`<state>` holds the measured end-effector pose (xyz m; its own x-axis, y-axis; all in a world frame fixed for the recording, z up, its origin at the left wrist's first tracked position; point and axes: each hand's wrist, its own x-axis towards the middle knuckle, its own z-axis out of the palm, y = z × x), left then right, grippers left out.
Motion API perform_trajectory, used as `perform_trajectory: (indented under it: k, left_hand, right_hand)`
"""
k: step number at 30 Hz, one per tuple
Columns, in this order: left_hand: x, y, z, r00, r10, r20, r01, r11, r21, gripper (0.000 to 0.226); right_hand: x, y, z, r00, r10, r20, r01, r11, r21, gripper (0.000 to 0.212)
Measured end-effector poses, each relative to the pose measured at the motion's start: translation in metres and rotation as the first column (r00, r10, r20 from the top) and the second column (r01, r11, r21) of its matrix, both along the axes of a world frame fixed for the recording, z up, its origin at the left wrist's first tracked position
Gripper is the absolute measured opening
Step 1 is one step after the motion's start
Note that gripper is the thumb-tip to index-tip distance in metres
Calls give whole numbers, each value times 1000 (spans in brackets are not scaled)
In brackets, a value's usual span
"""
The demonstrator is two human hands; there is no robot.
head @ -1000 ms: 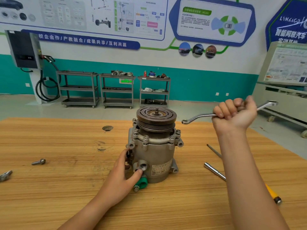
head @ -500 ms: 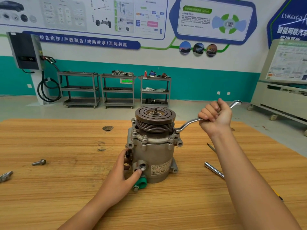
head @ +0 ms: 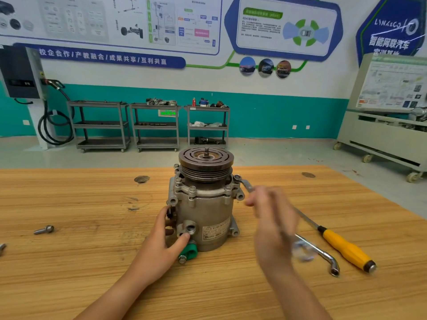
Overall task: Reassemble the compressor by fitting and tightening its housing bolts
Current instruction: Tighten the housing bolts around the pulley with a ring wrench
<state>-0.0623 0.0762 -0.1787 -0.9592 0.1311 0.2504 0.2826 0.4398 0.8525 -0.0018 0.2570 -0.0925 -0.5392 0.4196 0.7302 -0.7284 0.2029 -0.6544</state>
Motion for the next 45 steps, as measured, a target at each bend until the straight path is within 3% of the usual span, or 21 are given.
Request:
perform_trajectory:
  k: [2, 4, 6, 8, 11, 12, 15, 18, 22, 32, 37, 43, 45]
  left_hand:
    - [0, 0, 0, 1000, -3, -6, 3, 1000, 11, 73]
    - [1, 1, 1, 1000, -7, -7, 7, 1000, 24, 73]
    - [1, 1, 1, 1000, -9, 0, 9, 1000, 19, 73]
    - [2, 0, 1, 1000, 2, 13, -2, 1000, -9, 78]
    - [1, 0, 2, 1000, 11, 25, -11, 1000, -24, 84]
    - [1, 0, 2, 1000, 10, 27, -10, 1000, -25, 84]
    - [1, -1, 3, 999, 12, 33, -11, 1000, -25, 85]
    - [2, -1, 3, 999, 11, 41, -10, 1000, -27, 85]
    - [2, -1, 3, 999, 8, 36, -7, 1000, -22, 85]
    - [3, 0, 3, 1000, 12, 22, -11, 999, -34, 82]
    - [3, 0, 4, 1000, 13, 19, -13, 999, -43, 84]
    - [4, 1, 5, 1000, 12, 14, -11, 999, -52, 83]
    - [3, 2, 5, 1000, 11, 12, -10, 999, -53, 82]
  right_hand:
    - [0, -29, -6, 991, -73, -110, 97, 968, 233, 27]
    - [0, -47, -1, 985, -80, -151, 118, 958, 262, 28]
    - [0, -49, 18, 998, -14, -58, 19, 997, 79, 36]
    - [4, -33, 45, 982, 190, 2, -181, 940, -289, 50]
    - [6, 13, 79, 914, 107, -392, -335, 746, -576, 53]
    - [0, 28, 88, 899, 114, -423, -384, 671, -634, 50]
    - [-33, 56, 100, 950, 185, -252, -311, 483, -818, 43]
    - [-61, 63, 90, 949, 315, -24, -167, 435, -885, 39]
    - [-73, 65, 74, 912, 410, 15, -149, 364, -919, 34]
    - [-78, 68, 79, 900, 431, 72, -117, 396, -911, 31]
    - [-76, 63, 74, 937, 333, 104, -55, 434, -899, 26]
    - [-37, 41, 38, 995, 101, 17, -42, 549, -835, 24]
    - [-20, 28, 26, 996, 83, -38, -82, 635, -768, 28]
